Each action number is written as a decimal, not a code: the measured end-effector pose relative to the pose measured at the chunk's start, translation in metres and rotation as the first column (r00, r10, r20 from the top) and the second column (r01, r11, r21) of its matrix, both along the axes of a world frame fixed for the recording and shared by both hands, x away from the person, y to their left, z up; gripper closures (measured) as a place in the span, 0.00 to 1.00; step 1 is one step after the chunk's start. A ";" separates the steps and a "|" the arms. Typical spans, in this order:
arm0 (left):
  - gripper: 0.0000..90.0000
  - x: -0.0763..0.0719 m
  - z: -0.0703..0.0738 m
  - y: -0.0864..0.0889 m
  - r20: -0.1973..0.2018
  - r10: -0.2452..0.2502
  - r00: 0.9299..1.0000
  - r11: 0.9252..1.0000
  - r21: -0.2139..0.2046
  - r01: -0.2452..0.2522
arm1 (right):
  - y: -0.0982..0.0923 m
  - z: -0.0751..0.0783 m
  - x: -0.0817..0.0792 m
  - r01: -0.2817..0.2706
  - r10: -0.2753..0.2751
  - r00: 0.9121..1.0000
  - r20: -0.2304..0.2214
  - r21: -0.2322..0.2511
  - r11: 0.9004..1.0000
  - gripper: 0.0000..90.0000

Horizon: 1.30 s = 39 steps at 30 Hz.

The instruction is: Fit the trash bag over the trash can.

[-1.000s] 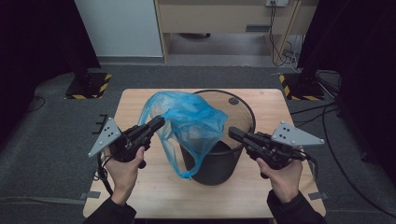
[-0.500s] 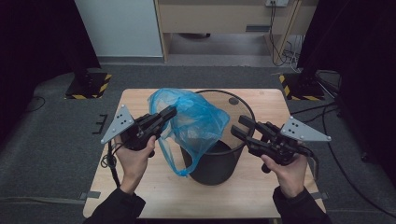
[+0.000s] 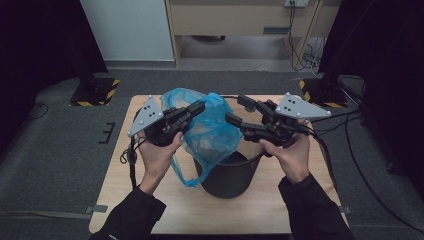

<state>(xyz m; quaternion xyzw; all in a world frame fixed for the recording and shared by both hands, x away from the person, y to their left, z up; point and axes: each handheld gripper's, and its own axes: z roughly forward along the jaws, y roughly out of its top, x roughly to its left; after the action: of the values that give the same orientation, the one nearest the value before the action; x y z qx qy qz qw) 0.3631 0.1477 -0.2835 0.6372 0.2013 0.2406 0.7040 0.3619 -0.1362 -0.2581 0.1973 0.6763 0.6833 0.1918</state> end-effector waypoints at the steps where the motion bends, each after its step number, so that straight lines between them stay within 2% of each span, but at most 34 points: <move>1: 0.98 0.000 0.001 -0.001 0.001 -0.007 1.000 1.000 -0.011 0.007 | 0.003 0.001 0.003 0.002 -0.002 1.000 0.004 -0.011 1.000 0.42; 3: 0.98 0.000 0.001 -0.001 0.003 -0.010 1.000 1.000 -0.017 0.010 | 0.009 0.002 0.011 0.005 -0.004 1.000 0.011 -0.051 0.999 0.45; 4: 0.98 0.000 0.001 -0.001 0.001 -0.012 1.000 1.000 -0.018 0.012 | 0.012 0.001 0.015 0.002 -0.002 1.000 0.011 -0.063 0.998 0.51; 5: 0.97 0.000 0.000 0.000 -0.003 -0.007 1.000 1.000 -0.014 0.007 | 0.014 0.001 0.018 -0.007 0.008 1.000 0.007 -0.070 0.998 0.62; 6: 0.90 0.000 -0.001 0.001 -0.005 0.000 1.000 1.000 -0.013 0.000 | 0.017 -0.001 0.023 -0.030 0.029 0.999 -0.023 -0.073 0.997 0.88; 7: 0.90 0.000 -0.002 0.002 -0.009 0.016 1.000 1.000 -0.022 -0.016 | 0.017 -0.001 0.023 -0.030 0.029 0.999 -0.023 -0.073 0.997 0.88; 8: 0.80 -0.001 -0.004 0.005 -0.012 0.043 0.999 0.999 -0.030 -0.043 | 0.017 -0.001 0.024 -0.048 0.045 0.998 -0.037 -0.074 0.996 0.98; 9: 0.58 -0.001 -0.005 0.007 -0.008 0.070 0.997 0.996 -0.045 -0.071 | 0.017 -0.002 0.026 -0.017 0.013 0.999 -0.047 -0.076 0.997 1.00; 10: 0.51 -0.002 -0.007 0.010 -0.003 0.103 0.995 0.994 -0.044 -0.103 | 0.017 -0.001 0.026 0.014 -0.017 0.999 -0.039 -0.082 0.997 1.00; 11: 0.51 -0.004 -0.010 0.014 -0.002 0.136 0.991 0.990 -0.045 -0.136 | 0.017 -0.001 0.026 0.014 -0.017 0.999 -0.039 -0.082 0.997 1.00; 13: 0.43 -0.009 -0.015 0.025 -0.002 0.188 0.982 0.981 -0.049 -0.188 | 0.014 0.000 0.027 0.086 -0.089 0.995 -0.032 -0.084 0.993 1.00; 15: 0.39 -0.015 -0.021 0.036 -0.002 0.244 0.970 0.969 -0.045 -0.244 | 0.008 0.002 0.027 0.159 -0.162 0.986 -0.028 -0.077 0.984 1.00; 19: 0.36 -0.024 -0.036 0.057 -0.049 0.301 0.952 0.951 -0.062 -0.304 | 0.000 0.004 0.026 0.232 -0.235 0.972 -0.031 -0.078 0.970 1.00; 21: 0.34 -0.024 -0.045 0.064 -0.097 0.311 0.946 0.946 -0.064 -0.317 | -0.005 0.003 0.026 0.256 -0.259 0.965 -0.027 -0.090 0.963 1.00; 23: 0.33 -0.022 -0.053 0.068 -0.130 0.297 0.946 0.949 -0.072 -0.308 | -0.009 0.001 0.026 0.265 -0.269 0.963 -0.035 -0.089 0.960 1.00; 25: 0.34 -0.017 -0.058 0.068 -0.153 0.287 0.946 0.952 -0.068 -0.300 | -0.013 -0.002 0.026 0.266 -0.271 0.962 -0.040 -0.094 0.959 1.00; 27: 0.41 -0.011 -0.062 0.066 -0.187 0.246 0.951 0.961 -0.082 -0.264 | -0.017 -0.006 0.026 0.262 -0.267 0.962 -0.050 -0.095 0.960 1.00; 28: 0.45 -0.008 -0.063 0.064 -0.200 0.237 0.951 0.963 -0.079 -0.256 | -0.018 -0.008 0.027 0.263 -0.269 0.962 -0.056 -0.094 0.960 1.00; 30: 0.58 0.000 -0.065 0.061 -0.213 0.205 0.955 0.972 -0.073 -0.225 | -0.022 -0.012 0.028 0.267 -0.275 0.959 -0.067 -0.105 0.958 1.00; 31: 0.71 0.004 -0.065 0.059 -0.214 0.195 0.957 0.975 -0.066 -0.214 | -0.028 -0.016 0.031 0.273 -0.282 0.956 -0.078 -0.106 0.956 1.00; 32: 0.71 0.008 -0.065 0.058 -0.217 0.187 0.958 0.977 -0.064 -0.205 | -0.028 -0.016 0.031 0.273 -0.282 0.956 -0.078 -0.106 0.956 1.00; 33: 0.76 0.012 -0.065 0.056 -0.217 0.180 0.959 0.978 -0.066 -0.198 | -0.030 -0.017 0.032 0.282 -0.292 0.954 -0.075 -0.119 0.952 1.00; 36: 0.89 0.024 -0.066 0.053 -0.228 0.177 0.957 0.979 -0.060 -0.195 | -0.040 -0.022 0.037 0.294 -0.304 0.949 -0.083 -0.117 0.949 1.00; 39: 0.94 0.033 -0.070 0.051 -0.250 0.185 0.950 0.978 -0.044 -0.202 | -0.050 -0.030 0.044 0.322 -0.334 0.938 -0.094 -0.127 0.938 1.00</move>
<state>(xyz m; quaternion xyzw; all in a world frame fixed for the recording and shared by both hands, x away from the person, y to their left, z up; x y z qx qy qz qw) 0.3962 0.1988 -0.3531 0.6144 0.3563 0.2210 0.6684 0.4063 -0.1864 -0.2882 0.3351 0.6804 0.5909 0.2748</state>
